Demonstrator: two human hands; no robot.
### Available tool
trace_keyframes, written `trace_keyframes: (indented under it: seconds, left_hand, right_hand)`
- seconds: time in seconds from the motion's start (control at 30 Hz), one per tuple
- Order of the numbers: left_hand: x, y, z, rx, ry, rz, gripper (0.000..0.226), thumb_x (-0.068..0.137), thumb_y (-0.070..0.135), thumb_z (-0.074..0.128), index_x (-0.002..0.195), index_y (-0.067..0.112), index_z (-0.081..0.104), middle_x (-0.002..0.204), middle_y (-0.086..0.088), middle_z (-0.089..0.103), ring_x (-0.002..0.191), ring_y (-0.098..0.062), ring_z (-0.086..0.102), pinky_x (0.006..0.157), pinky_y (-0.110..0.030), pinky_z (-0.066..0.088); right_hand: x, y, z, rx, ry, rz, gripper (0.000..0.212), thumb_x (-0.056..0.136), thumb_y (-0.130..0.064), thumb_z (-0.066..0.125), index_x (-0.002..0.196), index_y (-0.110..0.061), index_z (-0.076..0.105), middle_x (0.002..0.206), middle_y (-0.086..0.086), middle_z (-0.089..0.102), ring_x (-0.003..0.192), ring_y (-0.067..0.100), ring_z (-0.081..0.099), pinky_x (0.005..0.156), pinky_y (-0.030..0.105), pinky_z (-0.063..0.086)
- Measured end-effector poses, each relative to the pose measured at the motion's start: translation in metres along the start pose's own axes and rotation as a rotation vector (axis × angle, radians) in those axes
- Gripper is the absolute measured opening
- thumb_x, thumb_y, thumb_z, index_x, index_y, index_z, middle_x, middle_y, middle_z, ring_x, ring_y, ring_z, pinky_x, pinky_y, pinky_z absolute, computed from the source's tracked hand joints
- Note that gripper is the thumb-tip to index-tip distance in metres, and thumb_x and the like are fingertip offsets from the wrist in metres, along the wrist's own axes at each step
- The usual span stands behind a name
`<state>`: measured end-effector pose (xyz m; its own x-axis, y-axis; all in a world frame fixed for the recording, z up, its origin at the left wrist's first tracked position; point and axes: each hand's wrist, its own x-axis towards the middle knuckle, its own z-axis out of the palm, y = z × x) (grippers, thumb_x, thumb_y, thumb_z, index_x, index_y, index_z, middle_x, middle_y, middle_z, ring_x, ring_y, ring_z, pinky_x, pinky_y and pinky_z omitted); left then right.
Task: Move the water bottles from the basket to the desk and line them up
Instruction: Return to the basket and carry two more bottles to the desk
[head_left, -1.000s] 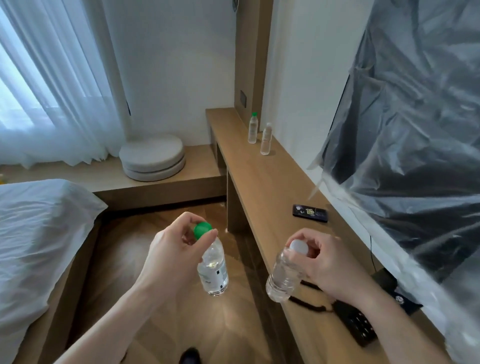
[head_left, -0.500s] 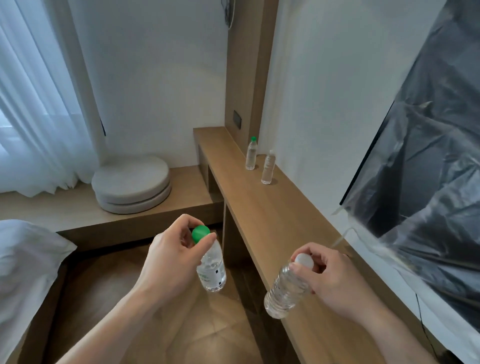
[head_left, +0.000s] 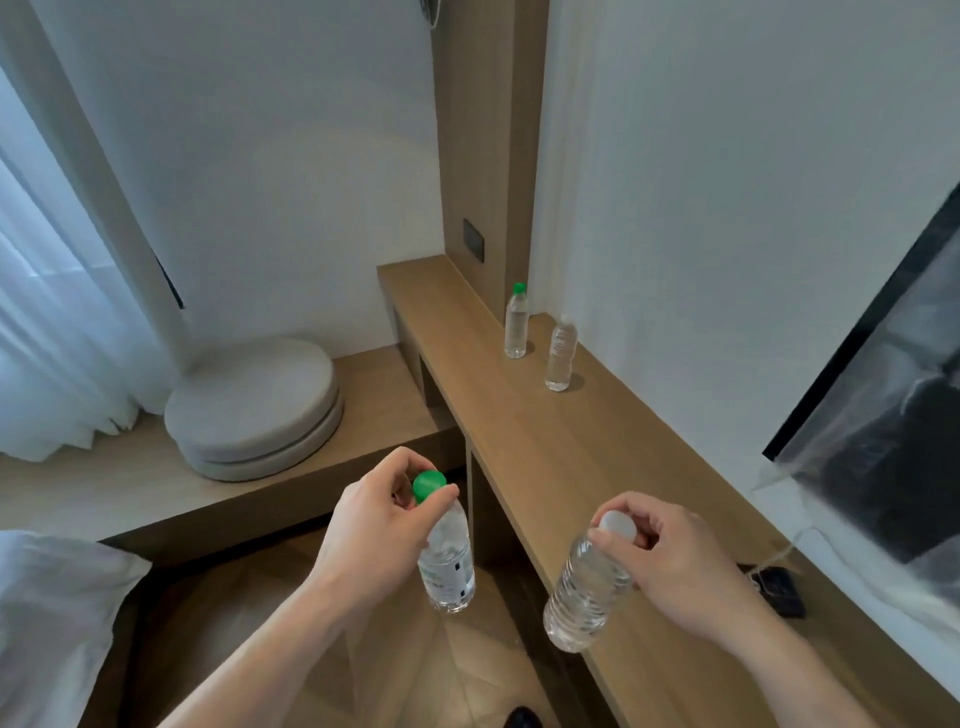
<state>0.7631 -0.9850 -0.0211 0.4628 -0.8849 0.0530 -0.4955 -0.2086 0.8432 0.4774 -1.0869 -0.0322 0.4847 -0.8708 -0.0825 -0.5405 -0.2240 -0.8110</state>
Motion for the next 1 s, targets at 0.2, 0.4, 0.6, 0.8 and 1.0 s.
trace_keyframes:
  seconds: [0.2, 0.4, 0.6, 0.8, 1.0]
  left_hand:
    - [0.093, -0.008, 0.02, 0.08, -0.071, -0.022, 0.018, 0.089, 0.048, 0.077, 0.097, 0.039, 0.063, 0.084, 0.022, 0.068, 0.072, -0.011, 0.069, 0.064, -0.033, 0.063]
    - [0.176, -0.014, 0.047, 0.122, -0.121, -0.034, 0.02, 0.09, 0.047, 0.077, 0.095, 0.036, 0.061, 0.072, 0.005, 0.069, 0.063, -0.013, 0.072, 0.061, -0.035, 0.059]
    - [0.273, -0.032, 0.083, 0.266, -0.211, 0.024, 0.023, 0.092, 0.057, 0.069, 0.094, 0.038, 0.056, 0.072, 0.005, 0.07, 0.06, -0.013, 0.07, 0.061, -0.042, 0.06]
    - [0.364, -0.04, 0.131, 0.5, -0.386, 0.179, 0.029, 0.096, 0.06, 0.061, 0.101, 0.034, 0.049, 0.071, 0.007, 0.065, 0.061, -0.007, 0.06, 0.051, -0.025, 0.041]
    - [0.451, -0.053, 0.169, 0.621, -0.642, 0.301, 0.03, 0.098, 0.062, 0.054, 0.106, 0.036, 0.042, 0.079, 0.009, 0.062, 0.062, -0.005, 0.054, 0.049, -0.022, 0.033]
  right_hand:
    - [0.089, 0.014, 0.006, 0.0, -0.042, 0.088, 0.011, 0.096, -0.044, 0.072, 0.094, -0.034, 0.07, 0.075, -0.024, 0.063, 0.067, 0.001, 0.057, 0.054, 0.012, 0.045]
    - [0.16, 0.029, -0.007, -0.032, -0.01, 0.138, 0.012, 0.096, -0.048, 0.07, 0.093, -0.036, 0.069, 0.078, -0.024, 0.066, 0.065, -0.001, 0.057, 0.055, 0.018, 0.044]
    - [0.22, 0.049, -0.013, -0.05, 0.08, 0.223, 0.011, 0.095, -0.046, 0.07, 0.09, -0.036, 0.068, 0.075, -0.021, 0.066, 0.064, 0.004, 0.055, 0.06, 0.024, 0.043]
    - [0.278, 0.069, -0.005, -0.09, 0.167, 0.372, 0.011, 0.095, -0.046, 0.067, 0.092, -0.036, 0.064, 0.075, -0.011, 0.066, 0.065, 0.007, 0.055, 0.061, 0.026, 0.045]
    - [0.336, 0.086, 0.017, -0.077, 0.255, 0.566, 0.005, 0.099, -0.043, 0.062, 0.096, -0.038, 0.061, 0.081, -0.008, 0.069, 0.069, 0.01, 0.058, 0.065, 0.031, 0.049]
